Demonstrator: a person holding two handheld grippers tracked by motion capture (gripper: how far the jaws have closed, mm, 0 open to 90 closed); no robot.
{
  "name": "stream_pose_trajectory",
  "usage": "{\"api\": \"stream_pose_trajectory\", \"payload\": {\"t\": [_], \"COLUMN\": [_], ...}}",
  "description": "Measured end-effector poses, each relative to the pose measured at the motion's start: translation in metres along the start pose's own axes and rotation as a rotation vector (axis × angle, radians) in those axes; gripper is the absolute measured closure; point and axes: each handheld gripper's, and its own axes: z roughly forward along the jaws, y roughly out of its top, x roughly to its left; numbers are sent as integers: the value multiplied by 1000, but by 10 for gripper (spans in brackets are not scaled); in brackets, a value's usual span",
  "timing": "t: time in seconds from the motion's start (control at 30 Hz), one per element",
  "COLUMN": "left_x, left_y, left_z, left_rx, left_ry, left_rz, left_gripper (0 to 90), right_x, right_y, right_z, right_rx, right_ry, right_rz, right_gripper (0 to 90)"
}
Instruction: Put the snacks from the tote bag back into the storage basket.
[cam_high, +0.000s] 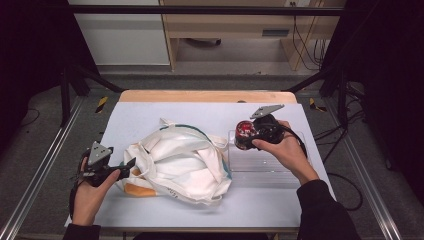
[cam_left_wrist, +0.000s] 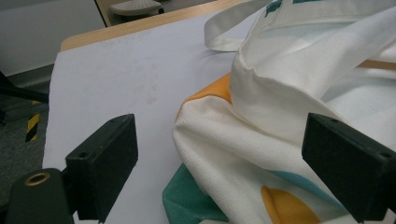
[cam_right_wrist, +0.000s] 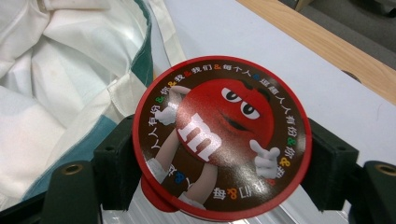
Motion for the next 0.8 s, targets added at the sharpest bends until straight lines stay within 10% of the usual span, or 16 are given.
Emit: {"api": "stream_pose_trajectory", "payload": {"t": [0.8], "left_x": [4], "left_y": [-1], "left_z": [-4], "left_rx": [-7], "left_ry": [7], "left_rz": [0], "left_gripper": [103], "right_x": [10], "right_y": [-1], "right_z": [23], "right_rx": [57], "right_ry": [-2], "right_rz": [-26], "right_gripper": [259]}}
